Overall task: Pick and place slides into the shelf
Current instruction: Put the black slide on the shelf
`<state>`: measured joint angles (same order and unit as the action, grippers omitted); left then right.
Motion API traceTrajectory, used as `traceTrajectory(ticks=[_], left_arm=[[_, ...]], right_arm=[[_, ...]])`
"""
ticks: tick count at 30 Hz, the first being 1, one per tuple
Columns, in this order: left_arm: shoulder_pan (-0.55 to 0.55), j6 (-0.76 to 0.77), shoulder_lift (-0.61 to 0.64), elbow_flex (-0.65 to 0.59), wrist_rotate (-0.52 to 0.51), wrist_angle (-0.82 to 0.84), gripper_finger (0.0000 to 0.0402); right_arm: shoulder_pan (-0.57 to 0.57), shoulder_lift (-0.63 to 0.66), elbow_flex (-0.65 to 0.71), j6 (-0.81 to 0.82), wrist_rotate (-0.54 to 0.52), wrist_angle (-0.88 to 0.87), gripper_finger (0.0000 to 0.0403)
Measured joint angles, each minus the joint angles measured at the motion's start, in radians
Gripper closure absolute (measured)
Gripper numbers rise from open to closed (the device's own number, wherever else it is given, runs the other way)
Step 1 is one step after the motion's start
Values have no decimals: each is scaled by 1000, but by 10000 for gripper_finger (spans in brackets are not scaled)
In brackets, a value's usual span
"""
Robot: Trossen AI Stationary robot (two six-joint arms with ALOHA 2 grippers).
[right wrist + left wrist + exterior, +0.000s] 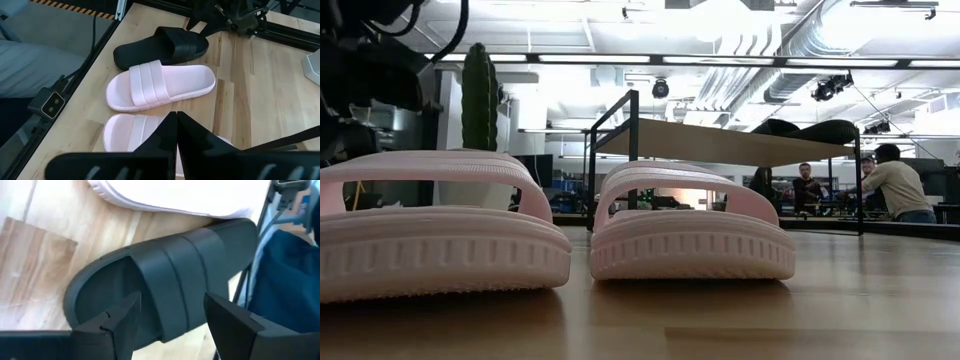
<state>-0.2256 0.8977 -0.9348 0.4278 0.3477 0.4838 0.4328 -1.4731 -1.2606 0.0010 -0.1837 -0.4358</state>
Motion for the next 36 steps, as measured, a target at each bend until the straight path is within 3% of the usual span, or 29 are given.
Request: traceTrajectory(ticks=[11, 17, 36], left_arm=[[3, 132, 2, -191, 77, -268, 195], [3, 151, 1, -224, 98, -461, 195], [3, 158, 1, -225, 105, -484, 195]], right_arm=[[0, 0, 0, 0, 0, 1, 402], [0, 0, 0, 2, 0, 1, 402], [0, 0, 0, 3, 0, 3, 402]])
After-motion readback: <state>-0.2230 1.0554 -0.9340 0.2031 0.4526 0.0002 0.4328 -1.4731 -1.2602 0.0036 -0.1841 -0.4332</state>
